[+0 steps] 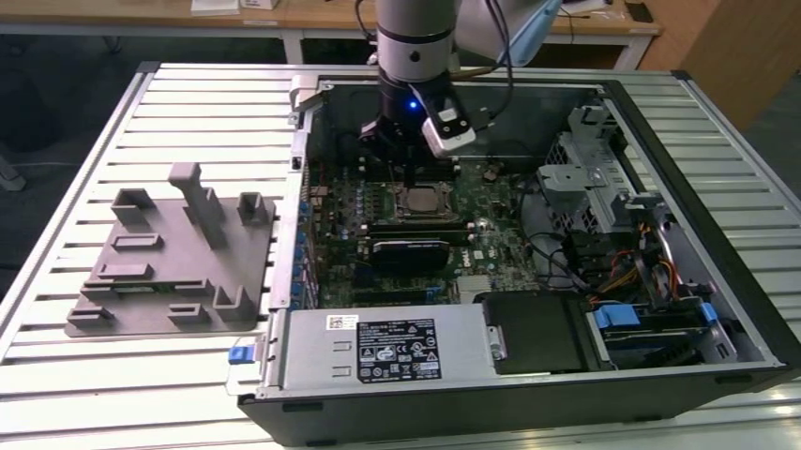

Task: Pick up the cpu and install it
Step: 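Install the first cpu locking lever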

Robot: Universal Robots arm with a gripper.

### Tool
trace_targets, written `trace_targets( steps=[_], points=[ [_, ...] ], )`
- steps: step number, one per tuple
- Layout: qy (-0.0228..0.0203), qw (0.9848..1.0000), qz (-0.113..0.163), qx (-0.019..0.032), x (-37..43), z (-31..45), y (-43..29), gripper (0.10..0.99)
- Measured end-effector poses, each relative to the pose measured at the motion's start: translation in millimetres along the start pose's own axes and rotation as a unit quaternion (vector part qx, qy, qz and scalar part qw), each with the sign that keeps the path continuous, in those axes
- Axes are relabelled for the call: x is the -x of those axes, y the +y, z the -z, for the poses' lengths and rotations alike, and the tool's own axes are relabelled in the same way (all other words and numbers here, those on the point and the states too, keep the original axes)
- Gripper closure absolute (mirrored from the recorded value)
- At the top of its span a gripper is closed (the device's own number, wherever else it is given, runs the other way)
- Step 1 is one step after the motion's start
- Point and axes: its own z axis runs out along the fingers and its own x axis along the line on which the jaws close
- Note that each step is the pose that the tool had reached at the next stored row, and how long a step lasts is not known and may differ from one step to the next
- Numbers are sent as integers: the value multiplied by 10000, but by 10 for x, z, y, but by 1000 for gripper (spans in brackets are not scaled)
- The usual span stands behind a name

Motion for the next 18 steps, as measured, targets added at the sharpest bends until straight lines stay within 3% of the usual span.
trace_targets(
  steps=[18],
  points=[
    [0,10000,-2,0,-313,13,-28,980]
  ],
)
